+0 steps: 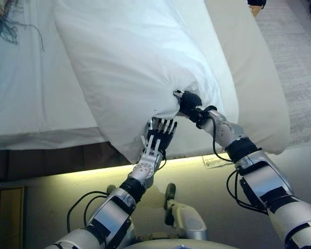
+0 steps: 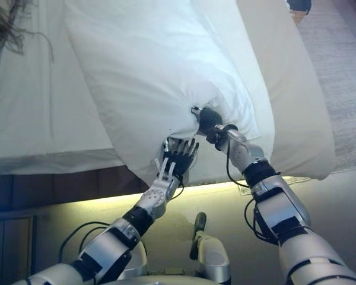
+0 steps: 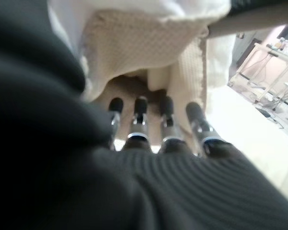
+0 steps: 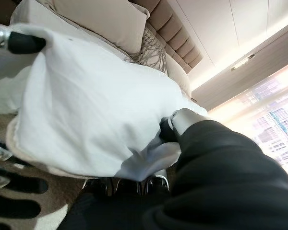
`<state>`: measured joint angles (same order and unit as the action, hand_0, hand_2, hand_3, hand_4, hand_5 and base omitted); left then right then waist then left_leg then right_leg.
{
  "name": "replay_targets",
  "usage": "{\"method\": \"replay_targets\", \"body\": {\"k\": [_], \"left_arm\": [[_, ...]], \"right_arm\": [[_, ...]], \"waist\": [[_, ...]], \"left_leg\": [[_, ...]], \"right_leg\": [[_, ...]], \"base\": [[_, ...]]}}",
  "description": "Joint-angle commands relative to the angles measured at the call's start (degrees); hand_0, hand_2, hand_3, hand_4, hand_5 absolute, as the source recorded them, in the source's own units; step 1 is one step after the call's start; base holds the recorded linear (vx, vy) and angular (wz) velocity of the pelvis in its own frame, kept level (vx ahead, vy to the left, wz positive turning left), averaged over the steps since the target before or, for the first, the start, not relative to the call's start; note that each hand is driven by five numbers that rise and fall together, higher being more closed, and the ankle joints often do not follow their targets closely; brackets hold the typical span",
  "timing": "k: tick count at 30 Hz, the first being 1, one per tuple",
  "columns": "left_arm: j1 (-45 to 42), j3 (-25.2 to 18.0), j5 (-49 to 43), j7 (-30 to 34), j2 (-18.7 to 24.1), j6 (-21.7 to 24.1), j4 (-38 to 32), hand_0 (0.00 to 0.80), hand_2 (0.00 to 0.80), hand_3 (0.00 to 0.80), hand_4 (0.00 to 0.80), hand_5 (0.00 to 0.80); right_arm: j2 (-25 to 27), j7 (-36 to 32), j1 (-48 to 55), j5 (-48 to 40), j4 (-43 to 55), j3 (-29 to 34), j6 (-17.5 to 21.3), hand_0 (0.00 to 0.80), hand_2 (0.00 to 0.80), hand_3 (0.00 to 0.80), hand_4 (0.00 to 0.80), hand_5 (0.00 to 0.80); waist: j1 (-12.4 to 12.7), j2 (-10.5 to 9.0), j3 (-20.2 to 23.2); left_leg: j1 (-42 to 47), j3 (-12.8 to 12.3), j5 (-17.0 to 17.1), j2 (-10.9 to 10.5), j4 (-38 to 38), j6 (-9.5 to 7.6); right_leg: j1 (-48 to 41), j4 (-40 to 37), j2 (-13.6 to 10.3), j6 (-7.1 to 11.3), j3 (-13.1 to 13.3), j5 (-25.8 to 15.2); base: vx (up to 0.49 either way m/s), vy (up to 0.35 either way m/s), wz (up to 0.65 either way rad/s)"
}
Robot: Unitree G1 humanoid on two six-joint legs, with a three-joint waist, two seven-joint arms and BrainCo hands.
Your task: Make the bed neatly
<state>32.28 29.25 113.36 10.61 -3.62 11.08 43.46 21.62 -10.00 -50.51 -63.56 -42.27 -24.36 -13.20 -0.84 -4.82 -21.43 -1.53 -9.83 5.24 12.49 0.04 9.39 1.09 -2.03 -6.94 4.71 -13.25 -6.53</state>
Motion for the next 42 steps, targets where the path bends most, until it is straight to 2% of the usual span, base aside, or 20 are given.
{"method": "replay_targets", "body": {"k": [1,7,14,23,24,25,26,42], "left_arm": [[1.89,1.26,-0.36,3.46,-6.06,3.47,-3.79,0.0,0.0,0.0,0.0,0.0],[2.7,-0.41,-0.36,1.88,-5.64,6.86,-4.7,0.0,0.0,0.0,0.0,0.0],[1.35,-0.58,-0.36,2.77,-5.4,6.92,-4.11,0.0,0.0,0.0,0.0,0.0],[0.72,-3.09,-0.36,2.75,-4.3,9.94,-4.25,0.0,0.0,0.0,0.0,0.0],[0.76,-3.42,-0.36,2.58,-4.07,10.12,-4.2,0.094,0.094,0.094,0.094,0.094],[0.86,-3.85,-0.36,2.3,-3.73,10.6,-3.98,0.508,0.508,0.508,0.508,0.508],[0.99,-4.23,-0.36,2.13,-3.39,10.73,-3.76,0.8,0.8,0.8,0.8,0.8],[-0.69,-5.39,-0.36,3.18,-2.11,8.78,-1.21,0.8,0.8,0.8,0.8,0.8]], "right_arm": [[3.36,-3.04,-2.5,1.13,-2.26,1.19,1.03,0.8,0.8,0.8,0.8,0.8],[3.69,-3.79,-1.68,1.12,-2.82,1.43,-0.25,0.8,0.8,0.8,0.8,0.8],[3.15,-4.07,-0.94,1.22,-2.96,0.9,-0.6,0.8,0.8,0.8,0.8,0.8],[2.43,-5.0,1.08,3.38,-3.24,1.0,-2.82,0.8,0.8,0.8,0.8,0.8],[2.36,-4.83,1.5,3.52,-3.11,1.07,-2.85,0.8,0.8,0.8,0.8,0.8],[2.4,-4.66,1.92,3.68,-3.07,1.21,-3.02,0.8,0.8,0.8,0.8,0.8],[2.33,-4.46,2.14,3.74,-3.2,1.27,-3.12,0.8,0.8,0.8,0.8,0.8],[1.43,-3.93,4.28,4.19,-2.32,0.07,-3.22,0.8,0.8,0.8,0.8,0.8]], "waist": [[-1.12,0.2,7.0],[-1.15,0.88,8.51],[-0.82,1.46,11.06],[-0.59,1.94,13.39],[-0.57,1.94,13.44],[-0.54,1.92,13.5],[-0.52,1.91,13.51],[0.32,1.52,13.36]], "left_leg": [[2.64,-0.81,-1.92,3.79,-0.99,1.62],[4.41,-0.92,-1.9,3.54,-2.3,1.63],[6.14,-0.78,-1.53,3.43,-3.37,1.86],[7.99,-1.08,-2.02,3.45,-3.38,1.97],[8.14,-1.14,-2.02,3.53,-3.45,2.0],[8.29,-1.14,-2.05,3.57,-3.53,2.02],[8.48,-1.12,-2.03,3.59,-3.66,2.05],[8.67,-0.79,-1.94,3.9,-4.1,2.36]], "right_leg": [[-0.74,1.46,-2.72,4.13,-0.03,2.83],[-2.18,0.93,-2.87,4.4,-0.32,3.19],[-3.93,0.73,-2.98,4.4,-1.26,3.46],[-5.81,0.65,-2.62,4.19,-1.43,4.28],[-5.94,0.58,-2.6,4.22,-1.47,4.29],[-6.09,0.49,-2.58,4.28,-1.51,4.29],[-6.18,0.44,-2.53,4.35,-1.5,4.27],[-6.65,-0.22,-2.47,4.71,-2.14,3.99]], "base": [[0.075,0.052,-0.03],[0.058,0.025,-0.02],[0.078,0.008,0.02],[0.101,0.027,0.01],[0.053,0.005,0.01],[0.046,0.002,0.02],[0.037,0.001,0.0],[0.0,0.0,0.0]]}}
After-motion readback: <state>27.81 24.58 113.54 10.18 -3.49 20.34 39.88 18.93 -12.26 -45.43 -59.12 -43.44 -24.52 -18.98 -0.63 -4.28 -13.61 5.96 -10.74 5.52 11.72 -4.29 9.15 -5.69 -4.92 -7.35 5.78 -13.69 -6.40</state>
